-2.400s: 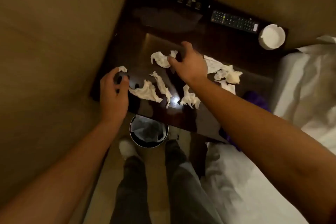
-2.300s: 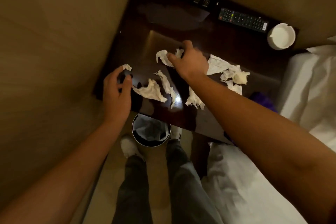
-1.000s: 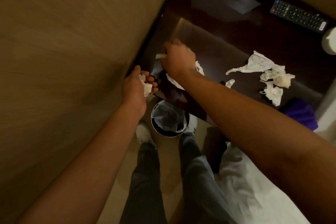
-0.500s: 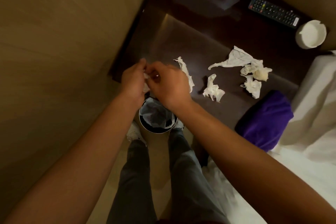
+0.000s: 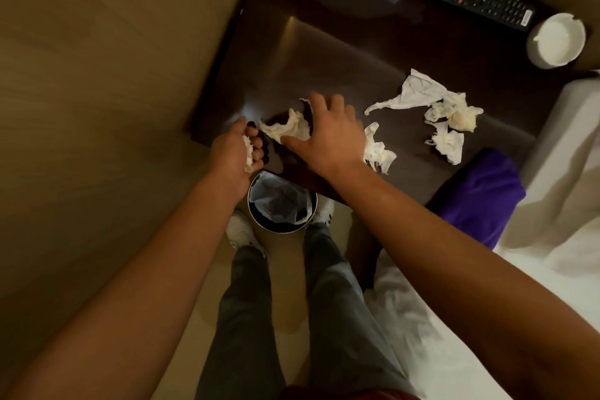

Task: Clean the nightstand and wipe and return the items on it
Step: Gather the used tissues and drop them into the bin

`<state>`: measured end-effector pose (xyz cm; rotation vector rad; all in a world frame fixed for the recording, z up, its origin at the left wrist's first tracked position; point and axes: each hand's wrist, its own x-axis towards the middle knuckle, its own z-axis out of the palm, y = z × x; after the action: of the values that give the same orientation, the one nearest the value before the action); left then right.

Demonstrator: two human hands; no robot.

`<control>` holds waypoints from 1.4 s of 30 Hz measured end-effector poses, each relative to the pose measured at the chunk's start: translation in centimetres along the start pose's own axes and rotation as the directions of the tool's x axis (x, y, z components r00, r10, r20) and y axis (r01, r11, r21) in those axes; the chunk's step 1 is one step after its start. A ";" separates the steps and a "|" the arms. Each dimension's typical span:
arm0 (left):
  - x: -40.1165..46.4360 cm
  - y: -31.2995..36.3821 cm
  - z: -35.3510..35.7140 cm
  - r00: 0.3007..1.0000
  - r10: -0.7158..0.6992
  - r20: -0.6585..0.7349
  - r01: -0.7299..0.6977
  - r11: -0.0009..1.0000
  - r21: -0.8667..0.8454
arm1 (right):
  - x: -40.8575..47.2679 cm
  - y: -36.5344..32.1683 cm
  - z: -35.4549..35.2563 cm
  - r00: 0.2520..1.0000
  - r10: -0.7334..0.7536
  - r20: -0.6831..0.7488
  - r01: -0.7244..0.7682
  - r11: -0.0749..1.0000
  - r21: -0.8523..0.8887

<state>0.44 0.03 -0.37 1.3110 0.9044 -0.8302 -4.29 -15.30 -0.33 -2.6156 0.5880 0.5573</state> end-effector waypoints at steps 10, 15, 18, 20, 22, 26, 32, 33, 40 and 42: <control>-0.1 0.0 0.2 1.000 0.027 -0.014 -0.026 0.997 0.074 | 0.3 -0.3 0.5 0.998 -0.025 0.062 0.018 0.993 0.116; -0.5 -0.3 2.1 1.000 0.018 0.016 -0.020 0.994 0.105 | -1.0 1.9 -2.4 0.982 0.127 0.143 -0.191 0.717 0.670; -1.4 -0.7 3.9 0.995 0.003 0.101 -0.016 0.991 0.134 | -2.1 3.2 -3.8 0.984 0.163 0.073 -0.167 0.694 0.700; -2.2 -1.1 5.4 0.981 -0.016 0.196 -0.015 0.987 0.159 | -2.9 3.5 -4.3 0.987 0.159 -0.021 -0.106 0.745 0.659; -3.2 -1.4 7.1 0.950 -0.048 0.310 0.003 0.989 0.145 | -3.8 3.2 -4.6 0.976 0.148 -0.158 -0.016 0.776 0.631; -4.6 -2.0 9.5 0.890 -0.096 0.445 0.141 0.988 -0.069 | -5.0 1.9 -4.2 0.943 0.085 -0.323 0.120 0.817 0.565; -5.0 -2.8 10.6 0.913 -0.144 0.382 0.131 0.990 0.060 | -5.2 3.0 -3.1 0.978 -0.067 -0.198 0.108 0.973 0.203; -4.9 -2.9 10.7 0.923 -0.128 0.363 0.110 0.992 0.069 | -5.3 3.4 -3.1 0.978 -0.066 -0.196 0.107 0.972 0.207; -3.5 -3.2 11.8 0.963 -0.047 0.267 0.030 0.997 0.067 | -5.5 7.1 -3.8 0.985 -0.057 -0.163 0.124 0.892 0.434; -2.7 -3.1 12.1 0.979 -0.027 0.202 -0.009 0.985 0.173 | -5.1 8.8 -4.4 0.983 0.035 -0.182 0.057 0.878 0.476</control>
<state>-2.61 -12.24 1.19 1.3429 0.6882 -1.0492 -11.40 -23.10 3.13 -2.2015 0.6692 0.1321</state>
